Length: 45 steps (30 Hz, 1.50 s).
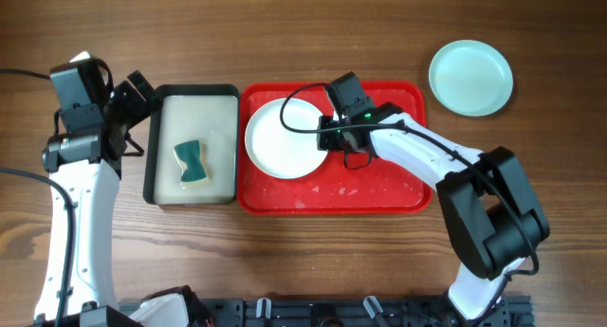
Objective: Clean dirty plates on tray and stack at the side
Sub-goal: 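Lift the white plate off the red tray with the right gripper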
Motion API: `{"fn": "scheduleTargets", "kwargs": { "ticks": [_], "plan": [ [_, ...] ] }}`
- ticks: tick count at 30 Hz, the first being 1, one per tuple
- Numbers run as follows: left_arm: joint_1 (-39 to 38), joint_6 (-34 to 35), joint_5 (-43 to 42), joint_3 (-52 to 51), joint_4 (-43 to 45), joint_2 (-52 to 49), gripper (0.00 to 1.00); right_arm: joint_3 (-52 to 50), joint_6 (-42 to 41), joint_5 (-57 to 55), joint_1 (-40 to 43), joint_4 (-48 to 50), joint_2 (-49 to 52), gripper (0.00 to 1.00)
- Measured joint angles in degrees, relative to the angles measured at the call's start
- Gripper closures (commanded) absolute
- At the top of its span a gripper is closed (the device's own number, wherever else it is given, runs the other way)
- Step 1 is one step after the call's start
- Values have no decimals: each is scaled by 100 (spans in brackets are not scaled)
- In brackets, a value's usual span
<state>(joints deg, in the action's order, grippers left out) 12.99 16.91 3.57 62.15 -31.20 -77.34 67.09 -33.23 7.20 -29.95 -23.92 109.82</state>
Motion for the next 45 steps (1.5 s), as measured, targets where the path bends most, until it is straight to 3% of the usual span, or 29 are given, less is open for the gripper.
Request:
{"fn": "scheduleTargets", "kwargs": {
  "ticks": [4, 6, 7, 19, 24, 31, 37, 45],
  "plan": [
    [0, 0, 0, 0, 0, 0, 0, 0, -133, -20, 0, 59, 103, 71],
    [0, 0, 2, 0, 0, -2, 0, 0, -184, -17, 0, 90, 142, 92],
    [0, 0, 0, 0, 0, 0, 0, 0, -199, -22, 0, 96, 149, 96],
    [0, 0, 0, 0, 0, 0, 0, 588, 52, -275, 114, -146, -166, 96],
    [0, 0, 0, 0, -2, 0, 0, 789, 116, -647, 20, 470, -901, 96],
    [0, 0, 0, 0, 0, -2, 0, 824, 334, -1631, -640, 1248, -903, 96],
    [0, 0, 0, 0, 0, -2, 0, 824, 1370, -2691, -1412, 2129, -715, 96],
    [0, 0, 0, 0, -2, 0, 0, 824, 3880, -3265, -2271, 3145, -358, 96]
  ]
}}
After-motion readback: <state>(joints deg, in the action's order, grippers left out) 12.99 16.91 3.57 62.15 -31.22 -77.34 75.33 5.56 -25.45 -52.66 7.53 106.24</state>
